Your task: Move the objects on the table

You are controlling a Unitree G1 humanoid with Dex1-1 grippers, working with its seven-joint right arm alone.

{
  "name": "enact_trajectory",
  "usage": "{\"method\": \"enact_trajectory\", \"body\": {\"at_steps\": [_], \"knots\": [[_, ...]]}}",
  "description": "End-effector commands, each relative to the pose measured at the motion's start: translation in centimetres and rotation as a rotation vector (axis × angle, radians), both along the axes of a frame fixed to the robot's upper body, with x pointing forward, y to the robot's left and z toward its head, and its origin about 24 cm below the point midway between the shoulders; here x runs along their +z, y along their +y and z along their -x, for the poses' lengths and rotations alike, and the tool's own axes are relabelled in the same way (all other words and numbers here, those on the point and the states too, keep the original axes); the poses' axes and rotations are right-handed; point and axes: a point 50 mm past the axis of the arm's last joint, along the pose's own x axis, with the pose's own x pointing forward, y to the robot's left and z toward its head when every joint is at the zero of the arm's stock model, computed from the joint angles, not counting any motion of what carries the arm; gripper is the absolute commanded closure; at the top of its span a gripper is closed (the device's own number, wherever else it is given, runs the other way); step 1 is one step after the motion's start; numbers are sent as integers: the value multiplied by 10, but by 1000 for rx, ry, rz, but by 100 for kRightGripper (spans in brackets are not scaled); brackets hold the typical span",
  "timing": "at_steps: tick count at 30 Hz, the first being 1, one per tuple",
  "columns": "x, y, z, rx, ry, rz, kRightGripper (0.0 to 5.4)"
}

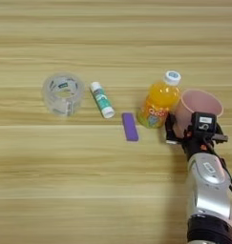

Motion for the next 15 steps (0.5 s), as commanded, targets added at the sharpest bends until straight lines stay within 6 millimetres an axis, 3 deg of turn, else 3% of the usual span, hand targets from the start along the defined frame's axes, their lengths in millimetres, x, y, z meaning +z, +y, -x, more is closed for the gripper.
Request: {"method": "enact_trajectory", "body": {"at_steps": [1, 15], "knots": [[33, -6, -14, 12, -110, 77, 5], [31, 0, -8, 22, -105, 74, 2]]}}
